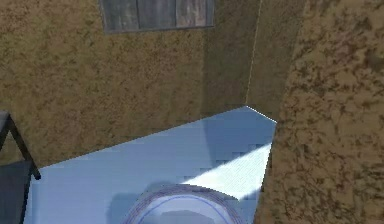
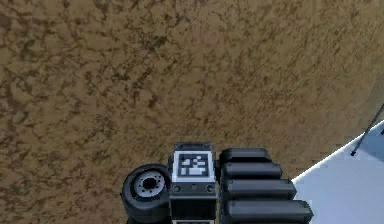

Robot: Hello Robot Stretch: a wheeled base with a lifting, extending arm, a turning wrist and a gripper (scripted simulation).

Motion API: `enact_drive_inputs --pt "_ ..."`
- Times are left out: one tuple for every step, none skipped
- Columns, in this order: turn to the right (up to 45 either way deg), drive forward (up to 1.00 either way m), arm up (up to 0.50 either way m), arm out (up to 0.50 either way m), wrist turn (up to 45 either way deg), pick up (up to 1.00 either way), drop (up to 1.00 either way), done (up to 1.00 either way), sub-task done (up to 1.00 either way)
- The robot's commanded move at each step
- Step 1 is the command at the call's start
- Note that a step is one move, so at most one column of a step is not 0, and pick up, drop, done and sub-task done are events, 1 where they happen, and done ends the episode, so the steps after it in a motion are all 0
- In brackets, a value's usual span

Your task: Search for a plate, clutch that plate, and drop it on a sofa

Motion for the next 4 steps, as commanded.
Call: enact_drive_inputs --pt "-12.0 0.00 0.00 0.00 0.0 0.00 0.00 0.00 0.00" --pt "18.0 0.00 0.00 0.00 0.0 0.00 0.00 0.00 0.00" --pt "-15.0 0.00 0.00 0.00 0.0 0.00 0.00 0.00 0.00" --pt "45.0 0.00 0.00 0.00 0.0 0.00 0.00 0.00 0.00"
